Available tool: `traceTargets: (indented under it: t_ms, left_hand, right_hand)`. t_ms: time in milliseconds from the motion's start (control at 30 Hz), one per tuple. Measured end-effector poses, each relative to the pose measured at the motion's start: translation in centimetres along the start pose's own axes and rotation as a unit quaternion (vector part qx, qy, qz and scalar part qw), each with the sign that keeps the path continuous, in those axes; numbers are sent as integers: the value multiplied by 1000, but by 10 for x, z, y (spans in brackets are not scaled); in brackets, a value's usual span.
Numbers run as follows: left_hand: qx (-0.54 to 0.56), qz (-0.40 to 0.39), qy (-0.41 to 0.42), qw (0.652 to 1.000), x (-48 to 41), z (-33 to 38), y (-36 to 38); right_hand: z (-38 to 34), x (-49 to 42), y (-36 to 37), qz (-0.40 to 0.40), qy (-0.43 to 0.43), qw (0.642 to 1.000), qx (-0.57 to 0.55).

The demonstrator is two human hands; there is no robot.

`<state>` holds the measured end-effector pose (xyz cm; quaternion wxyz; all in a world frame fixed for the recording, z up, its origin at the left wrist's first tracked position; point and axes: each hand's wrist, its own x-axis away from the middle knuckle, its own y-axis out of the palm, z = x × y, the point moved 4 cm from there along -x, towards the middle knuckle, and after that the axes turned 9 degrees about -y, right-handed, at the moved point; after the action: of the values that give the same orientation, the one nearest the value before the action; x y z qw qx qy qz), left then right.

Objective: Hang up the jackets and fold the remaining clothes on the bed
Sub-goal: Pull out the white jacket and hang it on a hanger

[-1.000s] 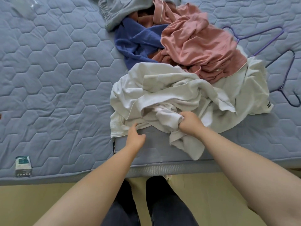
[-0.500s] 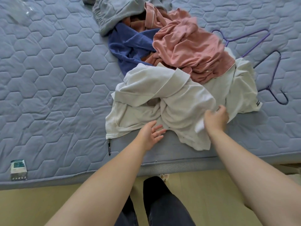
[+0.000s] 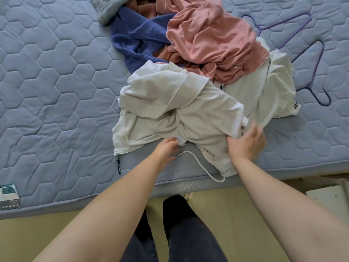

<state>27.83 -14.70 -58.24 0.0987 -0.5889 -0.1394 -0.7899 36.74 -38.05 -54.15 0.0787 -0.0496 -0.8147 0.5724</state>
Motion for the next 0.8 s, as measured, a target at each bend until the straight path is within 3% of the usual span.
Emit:
traceTargets:
  t_ms: [33,67,100,133,167,200,300,400,500,633,800]
  left_hand:
    - [-8,-4,4,1000,-1,-2,4]
    - [-26,-6,15,1000,-2,-4,9]
    - [-59,-1,37,998,-2,-5,14]
    - [-107,15,74,991,-1,-3,20]
    - [-165,45,127,977,3,0,26]
    - [-228,87,196,950,9,6,32]
    - [-356,179,400,826,35,33,52]
    - [-454,167,454,748,52,64,72]
    - [-513,139,454,715,69,101,87]
    - [-501,86,528,680,127,153,100]
    - [-528,30,550,647,241,206,109]
  right_hand:
    - [26,5,10,-18,142,988,-50]
    - [47,15,22,-63,279,952,-108]
    - [61,27,34,-112,386,894,-197]
    - [68,36,46,-151,449,827,-303]
    - [73,39,52,-171,469,785,-368]
    - [73,36,51,-167,451,783,-395]
    - [47,13,21,-155,328,841,-402]
    - [10,-12,-34,-129,212,887,-390]
    - [-35,-25,-96,-151,101,918,-352]
    - [-100,-26,-181,-186,-51,924,-330]
    - [-173,-20,-293,-139,-207,937,-246]
